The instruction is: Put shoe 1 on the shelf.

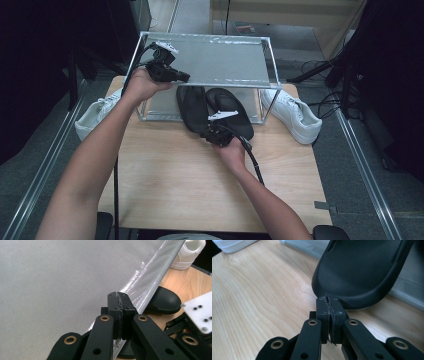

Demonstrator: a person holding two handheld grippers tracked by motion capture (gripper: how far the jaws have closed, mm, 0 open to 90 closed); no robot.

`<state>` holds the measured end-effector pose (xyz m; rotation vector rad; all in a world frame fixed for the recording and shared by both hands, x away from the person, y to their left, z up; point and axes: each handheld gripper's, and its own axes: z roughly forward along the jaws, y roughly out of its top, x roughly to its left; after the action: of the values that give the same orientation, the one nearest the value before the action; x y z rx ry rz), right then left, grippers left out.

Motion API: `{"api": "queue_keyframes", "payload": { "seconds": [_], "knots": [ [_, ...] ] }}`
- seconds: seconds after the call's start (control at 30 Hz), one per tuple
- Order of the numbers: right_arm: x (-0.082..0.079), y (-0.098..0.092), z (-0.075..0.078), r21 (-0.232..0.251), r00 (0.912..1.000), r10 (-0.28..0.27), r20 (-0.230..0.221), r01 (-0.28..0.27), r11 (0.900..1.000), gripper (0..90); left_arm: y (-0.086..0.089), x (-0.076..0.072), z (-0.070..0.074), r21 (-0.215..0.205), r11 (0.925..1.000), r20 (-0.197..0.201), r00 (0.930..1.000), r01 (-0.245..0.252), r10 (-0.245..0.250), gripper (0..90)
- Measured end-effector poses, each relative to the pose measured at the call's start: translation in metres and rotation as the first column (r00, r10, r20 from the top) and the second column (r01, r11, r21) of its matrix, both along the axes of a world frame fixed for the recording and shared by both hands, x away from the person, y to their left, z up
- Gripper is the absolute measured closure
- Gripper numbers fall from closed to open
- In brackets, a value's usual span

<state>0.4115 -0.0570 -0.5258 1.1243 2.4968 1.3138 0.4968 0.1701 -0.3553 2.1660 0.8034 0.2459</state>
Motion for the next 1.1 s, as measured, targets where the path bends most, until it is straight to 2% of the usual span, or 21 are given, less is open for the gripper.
{"api": "queue_keyframes", "payload": {
  "seconds": [0.27, 0.6, 0.73, 0.97, 1.1],
  "knots": [
    [0.012, 0.016, -0.003, 0.040, 0.9994, -0.024, -0.023, 0.025, 0.999, 89.8, 0.001, 0.000, -0.001, -0.009, 1.0000, -0.001, 1.0000, -0.005, 0.005, 90.0],
    [0.028, 0.034, -0.002, 0.006, 0.9990, -0.042, -0.016, 0.042, 0.999, 90.0, 0.000, 0.000, -0.001, 0.004, 1.0000, 0.008, 1.0000, 0.000, 0.000, 90.0],
    [0.033, 0.040, -0.004, 0.020, 0.9987, -0.049, -0.012, 0.049, 0.999, 90.0, -0.002, 0.001, 0.001, 0.020, 0.9998, 0.005, 1.0000, 0.002, -0.002, 90.0],
    [0.031, 0.043, -0.003, 0.027, 0.9994, -0.033, -0.006, 0.033, 0.999, 89.6, -0.001, 0.001, 0.000, 0.012, 0.9999, 0.004, 1.0000, -0.002, 0.002, 90.0],
    [0.029, 0.039, 0.001, 0.054, 0.9996, -0.022, -0.016, 0.023, 0.998, 83.8, -0.001, 0.002, 0.000, 0.006, 1.0000, -0.001, 1.0000, -0.004, 0.004, 90.0]
  ]
}}
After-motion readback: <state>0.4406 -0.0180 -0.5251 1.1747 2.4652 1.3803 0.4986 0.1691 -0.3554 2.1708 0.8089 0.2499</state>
